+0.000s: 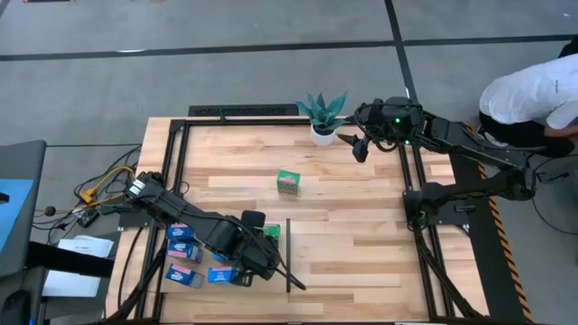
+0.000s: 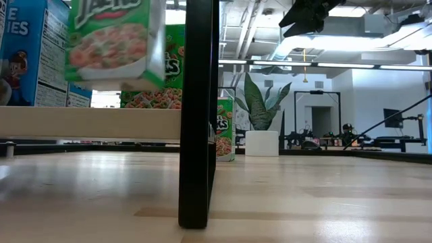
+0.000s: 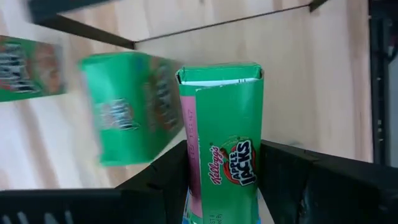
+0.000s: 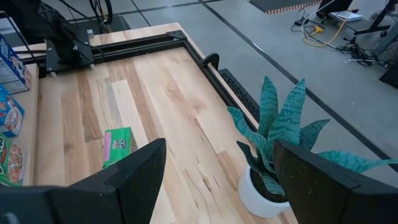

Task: Stack cereal on shelf
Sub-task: Put the bottom green cereal box on the shelf aligned with the other green cereal box

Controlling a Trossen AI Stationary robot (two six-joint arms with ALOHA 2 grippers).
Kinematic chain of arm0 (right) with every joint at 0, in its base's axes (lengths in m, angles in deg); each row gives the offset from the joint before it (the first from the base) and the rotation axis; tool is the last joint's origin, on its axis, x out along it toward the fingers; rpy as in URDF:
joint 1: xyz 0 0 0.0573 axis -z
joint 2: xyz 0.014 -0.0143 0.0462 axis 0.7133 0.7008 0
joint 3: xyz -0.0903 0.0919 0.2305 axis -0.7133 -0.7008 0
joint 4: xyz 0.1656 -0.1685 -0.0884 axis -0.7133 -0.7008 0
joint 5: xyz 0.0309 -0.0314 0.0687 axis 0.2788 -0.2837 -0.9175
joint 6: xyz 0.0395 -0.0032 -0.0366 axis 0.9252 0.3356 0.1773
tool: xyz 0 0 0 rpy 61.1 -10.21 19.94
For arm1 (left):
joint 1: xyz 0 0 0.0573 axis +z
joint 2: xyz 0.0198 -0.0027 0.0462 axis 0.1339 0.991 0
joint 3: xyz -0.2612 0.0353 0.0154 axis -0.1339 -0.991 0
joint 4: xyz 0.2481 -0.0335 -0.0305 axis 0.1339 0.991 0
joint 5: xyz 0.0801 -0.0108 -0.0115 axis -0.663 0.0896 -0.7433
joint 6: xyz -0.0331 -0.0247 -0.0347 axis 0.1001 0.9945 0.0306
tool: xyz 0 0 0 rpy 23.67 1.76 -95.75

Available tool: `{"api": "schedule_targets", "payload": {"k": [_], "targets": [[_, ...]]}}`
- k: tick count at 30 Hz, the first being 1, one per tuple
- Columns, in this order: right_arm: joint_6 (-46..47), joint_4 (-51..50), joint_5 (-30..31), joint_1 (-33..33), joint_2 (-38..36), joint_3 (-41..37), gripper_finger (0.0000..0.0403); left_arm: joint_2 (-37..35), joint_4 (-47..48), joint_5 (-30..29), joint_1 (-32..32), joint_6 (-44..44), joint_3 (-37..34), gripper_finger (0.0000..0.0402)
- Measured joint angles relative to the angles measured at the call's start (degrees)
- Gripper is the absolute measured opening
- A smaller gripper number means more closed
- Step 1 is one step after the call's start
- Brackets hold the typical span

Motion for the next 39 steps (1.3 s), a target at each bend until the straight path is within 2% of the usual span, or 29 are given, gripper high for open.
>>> {"api": "schedule_targets", "payload": {"k": [3, 8, 22, 32, 39], "targets": [[0.02, 0.0, 0.02, 0.0, 0.0, 0.0, 0.0317, 0.0, -3.82, 1.37, -0.35, 0.3, -2.15, 0.0151], [0.02, -0.02, 0.02, 0.0, -0.01, 0.0, 0.0317, 0.0, -7.92, -0.31, -0.76, 0.27, -4.29, 0.0151], [1.5, -0.02, 0.02, 0.0, -0.01, 0.0, 0.0317, 0.0, -8.45, -2.34, -0.3, 2.24, -4.38, 0.0151], [1.05, -0.02, 0.06, 0.0, 0.0, 0.0, 0.0317, 1.92, -9.43, 1.53, 0.62, 0.86, -6.11, 0.0151], [1.07, 0.04, 0.07, 0.0, 0.0, 0.0, 0.0317, 1.68, -9.1, 1.36, 1.14, 0.83, -6.31, 0.0151]]}}
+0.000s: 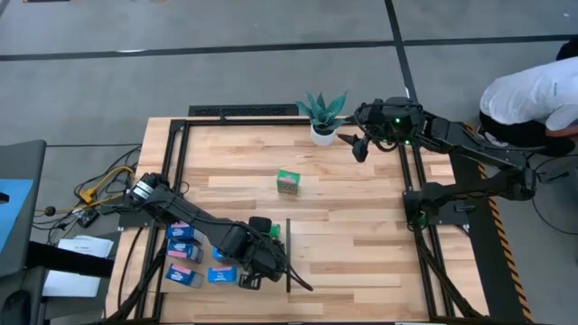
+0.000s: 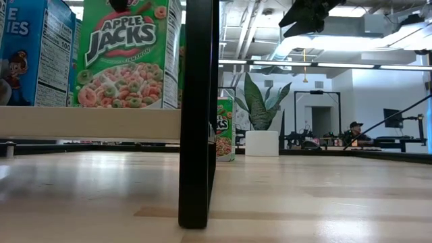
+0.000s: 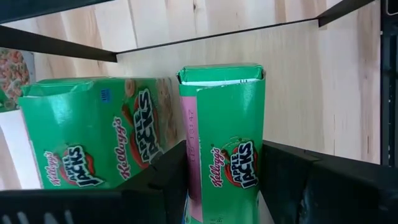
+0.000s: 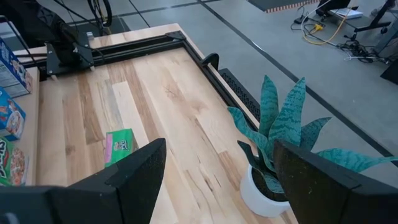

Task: Stack cereal on shelf
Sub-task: Put the bottom green cereal box on the shelf aligned with the other green cereal box

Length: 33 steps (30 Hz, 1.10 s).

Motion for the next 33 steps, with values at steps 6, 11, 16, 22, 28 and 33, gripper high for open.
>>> {"api": "schedule_targets", "payload": {"k": [6, 11, 16, 22, 28, 33], "targets": [[-0.01, 0.01, 0.0, 0.0, 0.0, 0.0, 0.0317, 0.0, 0.0, -0.07, 0.26, 0.02, -0.02, 0.0155], [-0.01, -0.01, 0.0, 0.0, -0.01, 0.0, 0.0317, -0.04, -0.21, 1.21, 0.33, 0.02, -0.02, 0.0181], [0.01, -0.02, 0.02, 0.0, 0.0, 0.0, 0.0317, -0.04, -0.3, 1.54, 0.33, 0.73, -0.02, 0.0214], [0.01, -0.02, 0.02, 0.0, 0.0, 0.0, 0.0317, -0.07, -0.46, 2.91, 0.45, 1.82, -0.02, 0.024], [0.01, -0.02, 0.02, 0.0, 0.0, 0.0, 0.0317, -0.09, -0.45, 6.57, 1.19, 3.61, -0.02, 0.0243], [0.01, -0.02, 0.02, 0.0, 0.0, 0.0, 0.0317, -0.11, -0.39, 7.04, 1.92, 4.03, -0.02, 0.0243]]}}
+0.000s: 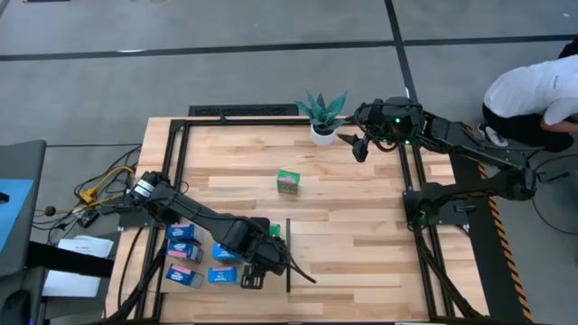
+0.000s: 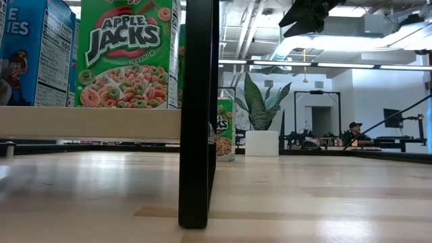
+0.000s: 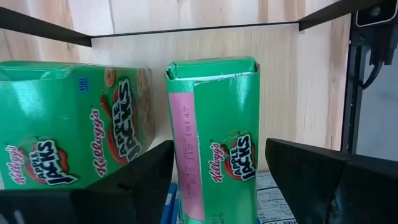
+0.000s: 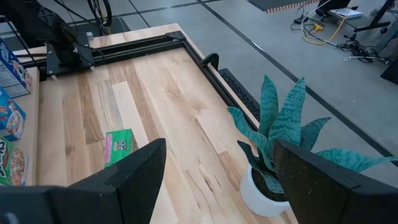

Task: Stack cereal on shelf
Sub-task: Put the bottom green cereal box on the shelf aligned with the other green cereal box, then put the green cereal box on the shelf aligned with the other green cereal boxes

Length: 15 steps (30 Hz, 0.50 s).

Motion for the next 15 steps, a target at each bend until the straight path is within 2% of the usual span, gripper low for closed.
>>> {"api": "schedule_targets", "payload": {"k": [10, 15], "targets": [[0.0, -0.02, 0.0, 0.02, 0.0, 0.0, 0.0317, -0.73, 1.26, 2.45, 1.69, 1.72, 0.36, 0.0242], [-0.1, -0.03, 0.0, 0.0, 0.0, 0.0, 0.0317, -0.9, 5.72, -0.64, 1.9, 1.29, 5.12, 0.0242]]}}
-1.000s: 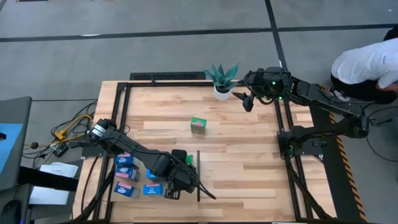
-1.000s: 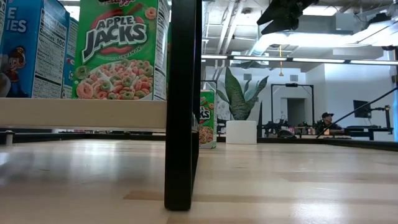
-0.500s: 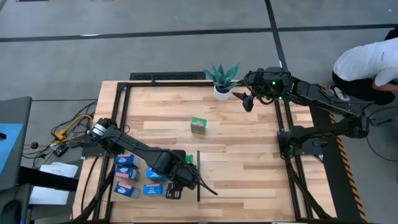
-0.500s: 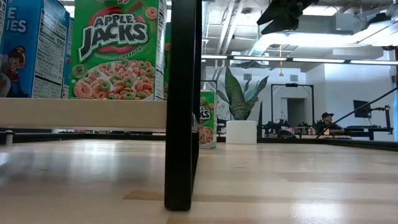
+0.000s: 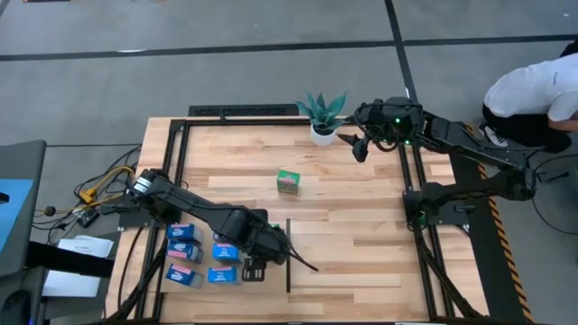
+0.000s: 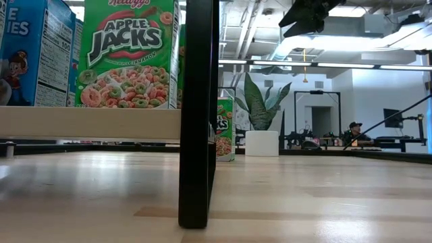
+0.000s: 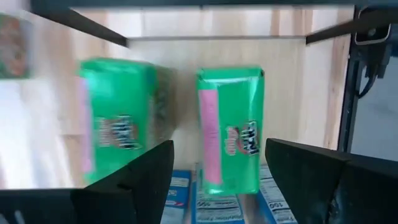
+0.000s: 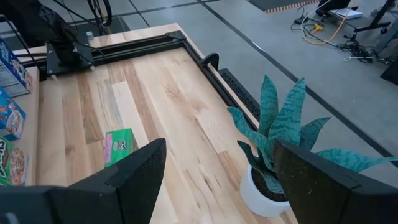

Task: Stack cereal on shelf
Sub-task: Put the green cereal box on the shelf aligned with the other green cereal boxes

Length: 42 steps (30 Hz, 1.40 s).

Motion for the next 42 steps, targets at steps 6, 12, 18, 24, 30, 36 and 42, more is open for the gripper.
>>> {"api": "schedule_targets", "payload": {"k": [6, 12, 18, 24, 30, 36, 42], "targets": [[-1.07, 0.01, 0.02, 0.0, 0.0, 0.0, 0.0317, -0.06, 4.55, -4.06, 0.36, -0.83, 8.18, 0.0242], [-1.43, -0.01, 0.0, 0.0, 0.0, 0.0, 0.0317, -0.17, 6.35, -15.01, 3.28, -14.04, 18.12, 0.0242], [-1.63, -0.07, 0.0, 0.02, 0.0, 0.0, 0.0317, -0.15, 5.02, -17.87, 11.79, -28.61, 21.63, 0.0242], [-3.02, -1.46, 0.02, 0.01, 0.0, 0.0, 0.0317, 0.11, 3.18, -13.05, 21.12, -39.32, 19.37, 0.0242], [-5.9, -3.37, 0.02, 0.13, -0.01, 0.0, 0.0317, 0.19, -3.47, -2.41, 29.69, -43.87, 12.9, 0.0242], [-7.56, -3.42, 0.05, 1.92, -0.02, 0.0, 0.0317, 0.25, -10.58, 1.4, 34.12, -49.49, 3.63, 0.0242], [-8.63, -3.44, 0.04, 4.77, -0.02, 0.0, 0.0317, 0.27, -19.57, 5.27, 36.57, -50.88, -6.18, 0.0242]]}}
